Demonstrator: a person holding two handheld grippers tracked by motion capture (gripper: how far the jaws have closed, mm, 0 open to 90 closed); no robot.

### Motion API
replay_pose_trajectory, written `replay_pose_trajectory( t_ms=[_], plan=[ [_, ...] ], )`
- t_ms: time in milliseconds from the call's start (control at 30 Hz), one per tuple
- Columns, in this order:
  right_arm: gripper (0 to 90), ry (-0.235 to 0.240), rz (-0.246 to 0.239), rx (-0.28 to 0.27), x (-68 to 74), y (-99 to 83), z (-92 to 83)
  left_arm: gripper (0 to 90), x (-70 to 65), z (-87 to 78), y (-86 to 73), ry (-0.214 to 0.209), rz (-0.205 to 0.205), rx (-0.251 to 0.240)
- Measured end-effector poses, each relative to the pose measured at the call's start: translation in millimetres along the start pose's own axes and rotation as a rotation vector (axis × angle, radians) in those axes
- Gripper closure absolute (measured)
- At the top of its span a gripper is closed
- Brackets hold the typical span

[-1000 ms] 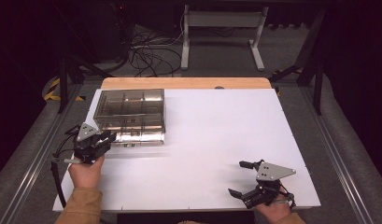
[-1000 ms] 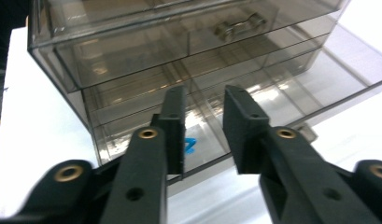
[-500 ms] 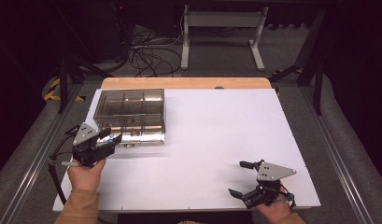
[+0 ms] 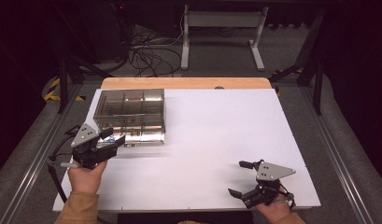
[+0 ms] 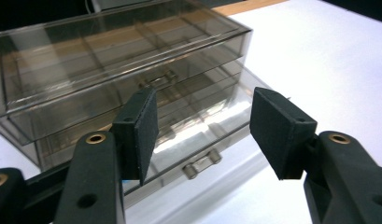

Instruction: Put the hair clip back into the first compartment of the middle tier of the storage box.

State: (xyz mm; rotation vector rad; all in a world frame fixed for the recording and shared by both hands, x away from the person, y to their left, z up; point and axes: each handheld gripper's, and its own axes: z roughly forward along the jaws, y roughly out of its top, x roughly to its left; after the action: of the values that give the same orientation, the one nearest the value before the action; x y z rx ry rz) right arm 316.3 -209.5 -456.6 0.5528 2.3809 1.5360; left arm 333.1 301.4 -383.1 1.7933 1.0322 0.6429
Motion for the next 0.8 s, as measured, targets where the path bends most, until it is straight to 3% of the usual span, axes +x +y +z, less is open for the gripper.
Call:
replay_pose_trajectory(
  t_ms=[200, 267, 500, 700, 800],
  plan=[
    [0.3, -0.002, 0.003, -0.002, -0.3, -0.1, -0.5, 31.5, -13.3, -5.7, 3.5, -0.096, 0.016, -0.026],
    [0.3, -0.001, 0.002, -0.002, -0.2, -0.1, -0.6, 26.7, -18.7, -7.2, 3.1, -0.114, 0.037, -0.033],
    [0.3, -0.001, 0.000, -0.002, 0.1, -0.1, -0.9, 16.5, -29.6, -12.0, -5.2, -0.160, 0.049, -0.051],
    [0.4, -0.001, 0.000, -0.002, 0.1, 0.0, -0.6, 10.6, -33.4, -15.9, -16.5, -0.227, 0.029, -0.062],
    [0.4, -0.001, -0.001, -0.001, 0.2, 0.0, -0.3, 8.6, -36.5, -15.5, -21.7, -0.231, 0.043, -0.053]
  ],
)
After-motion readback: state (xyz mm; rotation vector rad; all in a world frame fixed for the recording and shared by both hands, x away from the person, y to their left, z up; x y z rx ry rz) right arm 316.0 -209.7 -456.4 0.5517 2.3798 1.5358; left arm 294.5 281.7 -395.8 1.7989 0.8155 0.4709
